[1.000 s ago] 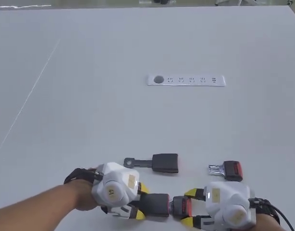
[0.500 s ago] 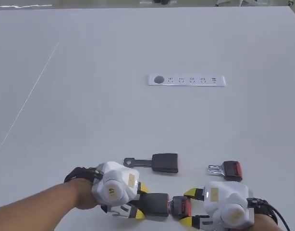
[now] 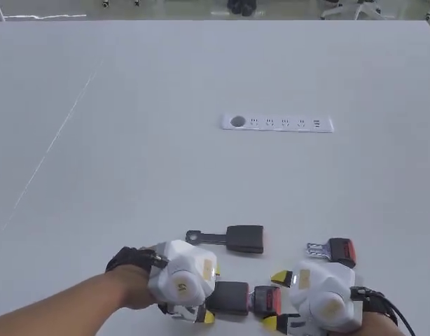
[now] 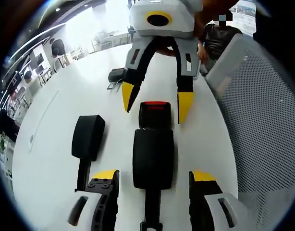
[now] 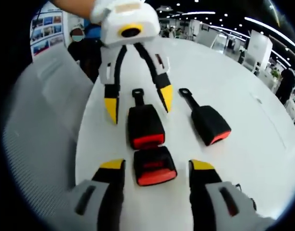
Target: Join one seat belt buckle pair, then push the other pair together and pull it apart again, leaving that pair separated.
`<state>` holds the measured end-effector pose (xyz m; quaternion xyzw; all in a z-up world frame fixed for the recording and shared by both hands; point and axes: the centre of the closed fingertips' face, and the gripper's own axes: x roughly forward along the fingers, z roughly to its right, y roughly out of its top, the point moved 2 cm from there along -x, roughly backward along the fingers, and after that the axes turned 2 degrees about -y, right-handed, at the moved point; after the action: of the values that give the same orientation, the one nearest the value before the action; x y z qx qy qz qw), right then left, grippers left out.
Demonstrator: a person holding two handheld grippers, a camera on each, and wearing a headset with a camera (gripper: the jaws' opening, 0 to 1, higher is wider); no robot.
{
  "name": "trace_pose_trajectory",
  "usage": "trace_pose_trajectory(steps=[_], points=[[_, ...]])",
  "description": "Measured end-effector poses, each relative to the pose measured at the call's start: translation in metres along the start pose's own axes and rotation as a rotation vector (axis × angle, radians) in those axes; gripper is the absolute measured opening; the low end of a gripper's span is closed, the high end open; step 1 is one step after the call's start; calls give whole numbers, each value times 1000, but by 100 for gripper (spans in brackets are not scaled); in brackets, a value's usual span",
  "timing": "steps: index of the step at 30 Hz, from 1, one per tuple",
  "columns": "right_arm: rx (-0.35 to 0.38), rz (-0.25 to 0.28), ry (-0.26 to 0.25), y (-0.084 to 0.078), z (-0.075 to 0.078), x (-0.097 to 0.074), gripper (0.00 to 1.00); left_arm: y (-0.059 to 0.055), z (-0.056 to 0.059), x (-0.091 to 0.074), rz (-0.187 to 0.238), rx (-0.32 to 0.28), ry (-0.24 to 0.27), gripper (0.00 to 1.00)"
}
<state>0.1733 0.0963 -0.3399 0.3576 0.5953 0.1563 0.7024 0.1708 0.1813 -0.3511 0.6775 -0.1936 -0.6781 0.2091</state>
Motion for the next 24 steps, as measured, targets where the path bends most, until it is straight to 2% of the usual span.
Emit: trace_pose_trajectory(steps=[1,3,5,7,9,15,18,21,24], points=[[-10,-4,-13,0,2,-2,65,2,1,-3,5,-20,5,66],[-17,-8,-39,0,5,-8,72,4,2,-8,12,-15,30,70],[-8,-2,-43,0,5,-14,73,8,2,-14,38,-59,49,75],[-13,4,-56,0,5,-23,74,9,1,-20,50,-79,69,79],[12,35,-54,3,4,-30,76,11,0,-26,60,-87,96,80],[19,60,-89,4,8,-54,78,21,-3,-43,97,-141,161,83],[18,51,-99,0,13,-62,78,30,-1,-48,129,-155,174,83],[45,63,-104,0,19,-72,79,32,-4,-51,136,-159,185,83],[37,47,-122,-3,29,-83,79,36,-8,-55,146,-162,195,83]])
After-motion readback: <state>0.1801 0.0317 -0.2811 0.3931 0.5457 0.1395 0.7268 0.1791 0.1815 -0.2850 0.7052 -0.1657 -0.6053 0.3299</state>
